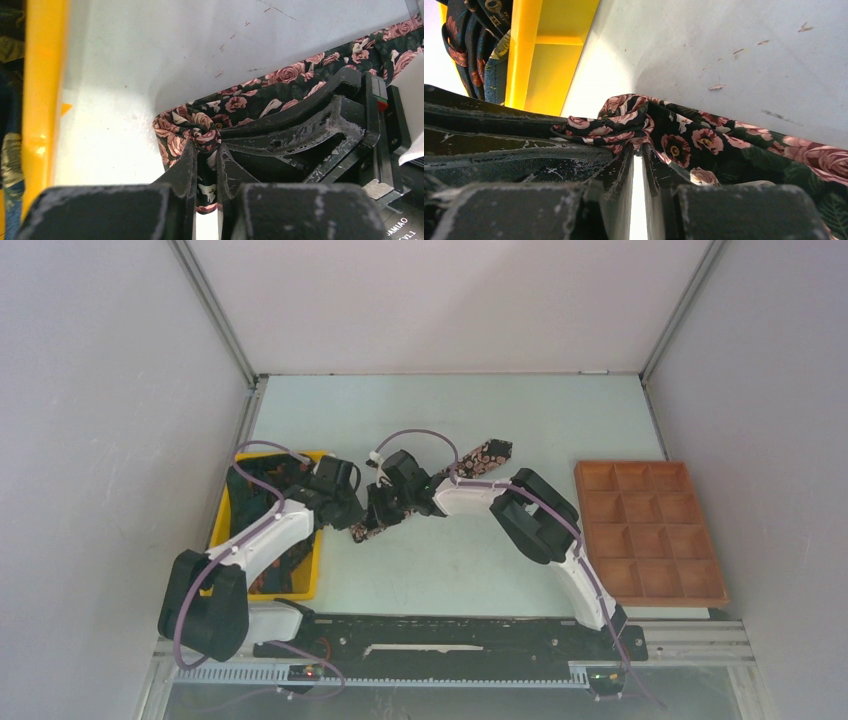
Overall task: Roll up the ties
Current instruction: Roll the tie at the center of the board.
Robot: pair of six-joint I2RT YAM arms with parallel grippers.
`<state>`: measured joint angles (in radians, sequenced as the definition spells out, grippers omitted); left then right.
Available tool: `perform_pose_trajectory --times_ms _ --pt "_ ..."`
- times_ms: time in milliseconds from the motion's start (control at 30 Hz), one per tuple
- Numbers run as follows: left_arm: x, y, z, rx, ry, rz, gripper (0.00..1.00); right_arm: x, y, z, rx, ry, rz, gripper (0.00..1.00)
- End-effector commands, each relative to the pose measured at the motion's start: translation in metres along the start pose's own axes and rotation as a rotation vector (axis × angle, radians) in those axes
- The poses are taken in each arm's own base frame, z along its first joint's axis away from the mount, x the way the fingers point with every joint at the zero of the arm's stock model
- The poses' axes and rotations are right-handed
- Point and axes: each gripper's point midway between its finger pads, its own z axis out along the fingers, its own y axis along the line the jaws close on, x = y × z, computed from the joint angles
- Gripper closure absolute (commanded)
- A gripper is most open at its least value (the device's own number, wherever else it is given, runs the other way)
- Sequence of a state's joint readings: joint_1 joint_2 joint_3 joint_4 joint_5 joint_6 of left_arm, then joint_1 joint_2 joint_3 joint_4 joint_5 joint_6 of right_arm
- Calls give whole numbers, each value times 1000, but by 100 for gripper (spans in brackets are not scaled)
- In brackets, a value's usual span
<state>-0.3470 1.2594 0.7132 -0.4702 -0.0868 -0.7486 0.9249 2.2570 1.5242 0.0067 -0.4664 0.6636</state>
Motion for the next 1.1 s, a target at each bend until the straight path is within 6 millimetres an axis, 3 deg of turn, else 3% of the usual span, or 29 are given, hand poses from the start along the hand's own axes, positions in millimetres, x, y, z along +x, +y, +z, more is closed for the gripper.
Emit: perform_pose_trajectory --times_ms 0,267,700,900,1067 --pt "-7 -20 5 27 -7 16 100 -11 11 -7 -48 -32 -13 85" --pt "-9 -22 15 -15 2 27 100 -12 -4 -20 -26 -48 10 86" --pt "0 -19 34 -78 39 47 99 -21 -31 -66 25 -126 52 87" --pt "-4 -25 31 -66 23 48 66 -27 -31 -72 23 -141 50 87" --pt "-12 -32 18 -35 -11 39 49 -32 -28 -78 23 -155 38 87"
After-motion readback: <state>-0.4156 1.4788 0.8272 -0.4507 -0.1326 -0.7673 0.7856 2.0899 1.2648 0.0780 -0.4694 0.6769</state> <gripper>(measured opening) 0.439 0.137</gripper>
